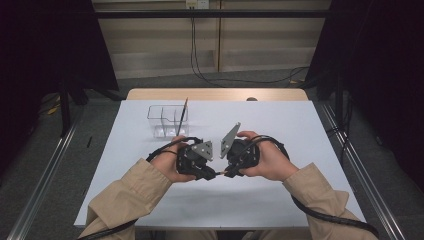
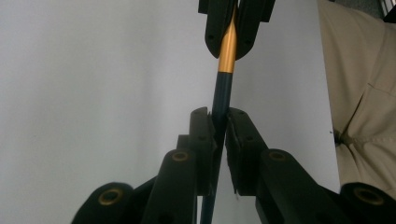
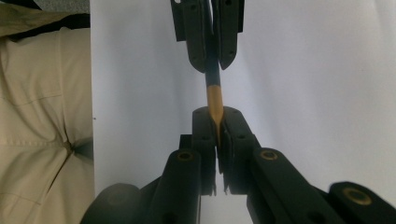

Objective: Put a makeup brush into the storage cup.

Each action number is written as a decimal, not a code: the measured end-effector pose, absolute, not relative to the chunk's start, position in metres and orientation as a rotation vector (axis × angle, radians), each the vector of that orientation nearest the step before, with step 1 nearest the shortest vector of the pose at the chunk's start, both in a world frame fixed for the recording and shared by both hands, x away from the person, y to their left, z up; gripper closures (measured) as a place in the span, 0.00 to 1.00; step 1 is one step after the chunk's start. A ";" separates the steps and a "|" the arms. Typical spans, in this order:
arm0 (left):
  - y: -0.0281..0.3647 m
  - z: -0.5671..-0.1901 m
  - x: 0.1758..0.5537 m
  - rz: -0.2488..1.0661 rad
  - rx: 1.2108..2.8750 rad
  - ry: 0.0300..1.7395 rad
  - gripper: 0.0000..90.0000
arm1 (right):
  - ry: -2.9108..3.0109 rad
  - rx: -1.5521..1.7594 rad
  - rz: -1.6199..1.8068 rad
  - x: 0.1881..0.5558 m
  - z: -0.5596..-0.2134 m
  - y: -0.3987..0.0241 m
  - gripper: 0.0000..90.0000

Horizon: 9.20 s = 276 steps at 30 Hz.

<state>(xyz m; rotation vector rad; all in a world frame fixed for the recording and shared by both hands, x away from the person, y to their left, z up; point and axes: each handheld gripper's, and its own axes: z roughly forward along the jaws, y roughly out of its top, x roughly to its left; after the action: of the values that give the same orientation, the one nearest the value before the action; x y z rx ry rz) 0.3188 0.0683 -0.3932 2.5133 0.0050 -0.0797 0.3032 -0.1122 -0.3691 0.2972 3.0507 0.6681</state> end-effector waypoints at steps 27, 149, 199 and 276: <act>0.082 -0.386 0.323 -0.080 2.528 0.049 0.93 | 3.003 0.454 0.729 0.308 -0.376 -0.136 0.16; 0.115 -0.376 0.335 0.025 1.982 0.349 0.93 | 2.226 0.879 1.663 0.243 -0.424 -0.315 0.10; 0.144 -0.374 0.367 0.210 1.606 0.590 0.93 | 2.218 0.847 1.695 0.241 -0.423 -0.315 0.10; 0.160 -0.388 0.447 0.438 1.494 0.778 0.93 | 2.166 0.898 1.708 0.238 -0.428 -0.326 0.10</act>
<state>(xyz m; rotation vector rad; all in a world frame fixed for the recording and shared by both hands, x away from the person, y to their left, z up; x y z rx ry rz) 0.4472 0.1598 -0.3880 1.4941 0.7779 0.4383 0.2375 -0.3261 -0.4285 0.8975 2.1660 1.7080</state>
